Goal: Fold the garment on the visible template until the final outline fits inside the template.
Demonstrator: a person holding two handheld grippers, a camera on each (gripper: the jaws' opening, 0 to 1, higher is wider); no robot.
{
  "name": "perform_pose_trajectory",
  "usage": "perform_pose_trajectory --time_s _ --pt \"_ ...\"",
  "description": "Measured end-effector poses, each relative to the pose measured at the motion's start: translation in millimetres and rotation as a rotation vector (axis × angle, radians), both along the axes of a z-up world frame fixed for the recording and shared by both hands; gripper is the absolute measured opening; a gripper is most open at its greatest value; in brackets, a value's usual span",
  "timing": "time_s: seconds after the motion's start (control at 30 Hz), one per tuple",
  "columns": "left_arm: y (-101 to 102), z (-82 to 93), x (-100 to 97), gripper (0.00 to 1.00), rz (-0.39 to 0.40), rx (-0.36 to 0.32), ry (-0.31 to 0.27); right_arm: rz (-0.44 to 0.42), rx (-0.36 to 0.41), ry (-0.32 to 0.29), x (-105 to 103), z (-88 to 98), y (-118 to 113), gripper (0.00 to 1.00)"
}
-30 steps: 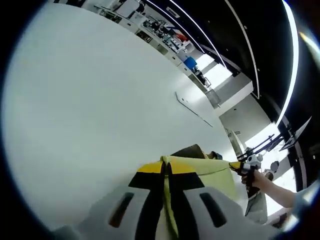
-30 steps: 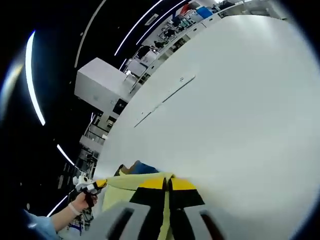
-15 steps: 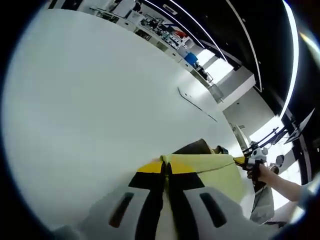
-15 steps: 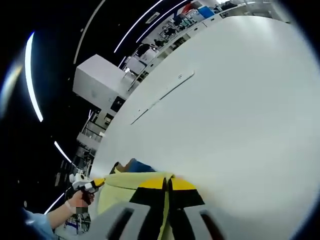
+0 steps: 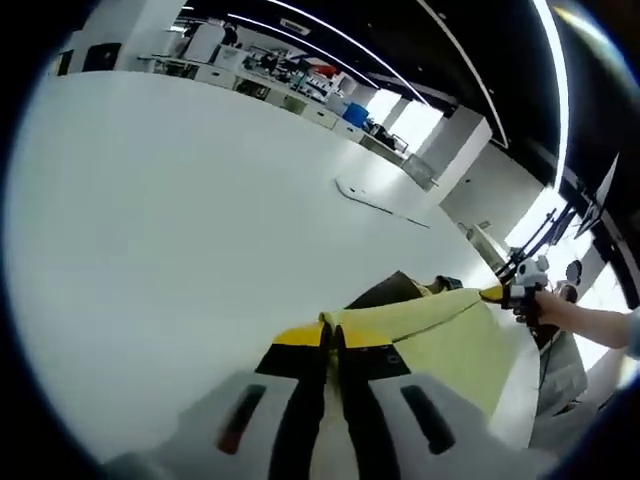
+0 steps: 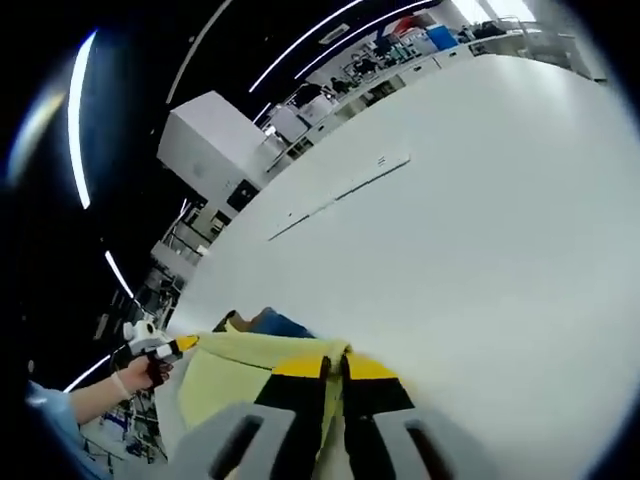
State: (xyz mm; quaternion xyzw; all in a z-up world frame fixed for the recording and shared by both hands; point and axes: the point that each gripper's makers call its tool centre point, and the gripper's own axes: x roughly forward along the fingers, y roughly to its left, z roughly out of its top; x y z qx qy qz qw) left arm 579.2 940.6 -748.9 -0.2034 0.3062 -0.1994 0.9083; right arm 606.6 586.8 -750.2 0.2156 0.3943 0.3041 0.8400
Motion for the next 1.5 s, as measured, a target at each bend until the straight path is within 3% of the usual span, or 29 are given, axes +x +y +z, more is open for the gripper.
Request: perform_pose_trajectory --time_s 0.03,0.13,0.27,0.43,0.5,0.67,0.73,0.87,0.93,1.03,1.07,1.17,1.27,1.47,1.5 --pt "0.8 1.1 -0.1 0.03 0.001 0.003 -0.002 0.004 -0.004 -0.003 -1.5 1.6 0.0 0.08" --pt "6.6 7.0 -0.5 0.05 -0.001 0.031 -0.029 0.076 -0.078 -0.085 -5.3 8.4 -2.6 0.12" --pt "18.5 14.3 -0.6 0.16 0.001 0.102 -0.074 0.158 -0.201 -0.2 -4.5 13.2 -6.5 0.16" --pt "18.9 23.0 -9.6 0.18 -0.115 0.247 -0.121 0.335 -0.415 -0.358 -5.5 13.4 -5.1 0.17" --pt "18.5 26.2 -11.7 0.17 -0.198 0.365 -0.169 0.409 -0.481 -0.425 -5.4 14.2 -0.9 0.17" --pt "14.6 30.1 -13.6 0.16 -0.308 0.509 -0.217 0.495 -0.609 -0.492 -2.1 11.5 1.9 0.21" --pt "13.6 28.2 -14.1 0.16 -0.381 0.612 -0.243 0.557 -0.656 -0.533 -2.0 10.1 3.2 0.24" --pt "7.2 23.1 -14.3 0.13 -0.479 0.716 -0.268 0.595 -0.67 -0.554 -2.4 8.5 6.9 0.25" --pt "2.2 21.3 -12.9 0.12 -0.537 0.781 -0.302 0.64 -0.725 -0.593 -0.3 7.6 5.1 0.25" --pt "-1.6 13.5 -12.4 0.16 -0.596 0.86 -0.298 0.676 -0.773 -0.63 0.8 6.1 4.4 0.25" --pt "-5.1 12.1 -10.9 0.17 -0.638 0.898 -0.326 0.692 -0.785 -0.639 0.1 5.3 4.8 0.25" --pt "-7.8 8.8 -7.9 0.16 -0.64 0.916 -0.323 0.718 -0.819 -0.663 1.0 3.8 4.5 0.25" --pt "-6.3 2.1 -7.2 0.19 -0.701 1.003 -0.323 0.747 -0.845 -0.681 1.1 2.0 5.1 0.25" --pt "-10.7 -0.4 -6.9 0.15 -0.76 1.082 -0.365 0.791 -0.899 -0.724 2.3 -0.3 8.4 0.23" --pt "-9.7 1.2 -5.2 0.15 -0.787 1.135 -0.387 0.804 -0.92 -0.741 3.4 -0.7 8.8 0.24"
